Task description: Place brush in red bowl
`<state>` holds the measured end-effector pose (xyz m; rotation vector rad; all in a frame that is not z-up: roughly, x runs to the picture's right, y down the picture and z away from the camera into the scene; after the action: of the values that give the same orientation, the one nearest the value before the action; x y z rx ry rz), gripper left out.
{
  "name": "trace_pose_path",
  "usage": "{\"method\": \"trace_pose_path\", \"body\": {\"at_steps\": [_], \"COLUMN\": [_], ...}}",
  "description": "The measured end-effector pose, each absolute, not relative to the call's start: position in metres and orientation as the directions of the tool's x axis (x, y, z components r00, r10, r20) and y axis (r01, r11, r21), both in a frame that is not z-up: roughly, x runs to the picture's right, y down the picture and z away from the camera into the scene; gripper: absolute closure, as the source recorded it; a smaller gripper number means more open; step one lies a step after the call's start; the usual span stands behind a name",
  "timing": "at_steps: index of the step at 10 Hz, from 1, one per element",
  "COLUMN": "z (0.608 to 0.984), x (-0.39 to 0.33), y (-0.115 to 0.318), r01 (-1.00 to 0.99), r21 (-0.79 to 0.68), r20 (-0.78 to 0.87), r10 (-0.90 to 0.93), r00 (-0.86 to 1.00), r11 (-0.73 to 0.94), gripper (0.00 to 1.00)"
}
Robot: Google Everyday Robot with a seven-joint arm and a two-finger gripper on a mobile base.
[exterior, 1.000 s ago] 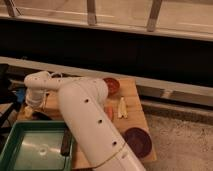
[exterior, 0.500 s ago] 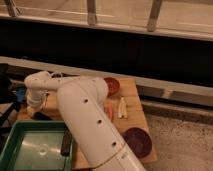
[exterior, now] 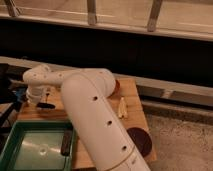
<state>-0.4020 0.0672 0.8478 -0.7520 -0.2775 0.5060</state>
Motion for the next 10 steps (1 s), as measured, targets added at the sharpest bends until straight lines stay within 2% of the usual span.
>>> {"method": "trace_pose_path", "body": {"at_steps": [3, 10], "z": [0.838, 0.823], "x": [-0.357, -0.204], "y": [0.047, 0.064], "r01": [-0.402, -0.617], "r21": [-0.654, -0.627], "r20": [0.045, -0.093], "r10": [0.564, 0.742], "r00": [0.825, 0.664], "r11": [0.64, 0.475], "gripper": [0.81, 0.81]}}
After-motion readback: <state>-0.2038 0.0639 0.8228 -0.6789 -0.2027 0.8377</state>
